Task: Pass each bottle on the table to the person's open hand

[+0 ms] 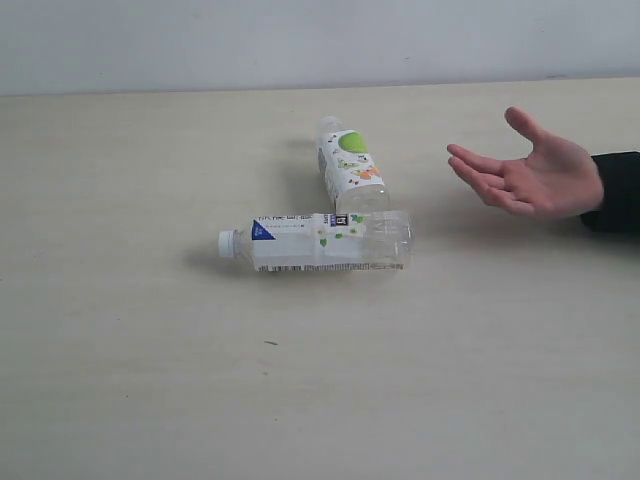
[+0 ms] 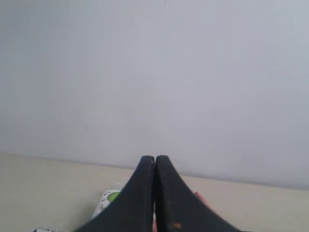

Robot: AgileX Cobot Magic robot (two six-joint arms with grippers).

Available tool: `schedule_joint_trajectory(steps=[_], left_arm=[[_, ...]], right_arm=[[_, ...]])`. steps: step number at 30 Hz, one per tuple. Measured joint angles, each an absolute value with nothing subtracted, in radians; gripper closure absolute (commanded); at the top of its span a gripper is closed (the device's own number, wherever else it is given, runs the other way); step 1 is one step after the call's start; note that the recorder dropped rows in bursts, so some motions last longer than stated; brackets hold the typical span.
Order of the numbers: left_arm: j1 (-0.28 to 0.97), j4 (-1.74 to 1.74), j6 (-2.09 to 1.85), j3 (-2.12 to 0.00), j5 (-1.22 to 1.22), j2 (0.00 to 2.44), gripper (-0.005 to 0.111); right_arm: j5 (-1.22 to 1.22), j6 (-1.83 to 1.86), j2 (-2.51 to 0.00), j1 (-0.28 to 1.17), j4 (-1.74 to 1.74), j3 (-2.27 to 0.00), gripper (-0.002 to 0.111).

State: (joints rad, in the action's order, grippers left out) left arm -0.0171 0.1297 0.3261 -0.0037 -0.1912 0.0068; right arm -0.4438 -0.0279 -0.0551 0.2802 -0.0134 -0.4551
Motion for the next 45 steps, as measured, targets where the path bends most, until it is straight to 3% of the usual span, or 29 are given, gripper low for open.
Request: schedule_joint_trajectory(steps=[7, 16, 25, 27, 36, 45], left_arm=[[-0.017, 0.13, 0.326, -0.004, -0.191, 0.007, 0.107], [-0.017, 0.13, 0.326, -0.004, -0.191, 0.007, 0.107], [-0.017, 0.13, 0.326, -0.004, -0.191, 0.007, 0.107], [-0.017, 0.13, 0.326, -0.004, -0.191, 0.007, 0.107], [-0.017, 0.13, 0.326, -0.004, -0.191, 0.007, 0.107], [-0.017, 0.13, 0.326, -0.004, -0.191, 0.007, 0.107]], right_arm=[[-0.471, 0.119, -0.487, 0.28, -0.047, -0.555, 0.108], [-0.756, 0.568, -1.124, 0.282, -0.408, -0.959, 0.108], [-0.803, 0.666, -1.524, 0.414, -0.458, -1.202, 0.108], [-0.801, 0.683, -1.602, 0.441, -0.448, -1.239, 0.101], [-0.76, 0.728, -1.846, 0.556, -0.271, -1.353, 0.049], [-0.637, 0.852, -1.938, 0.667, -0.104, -1.353, 0.034]])
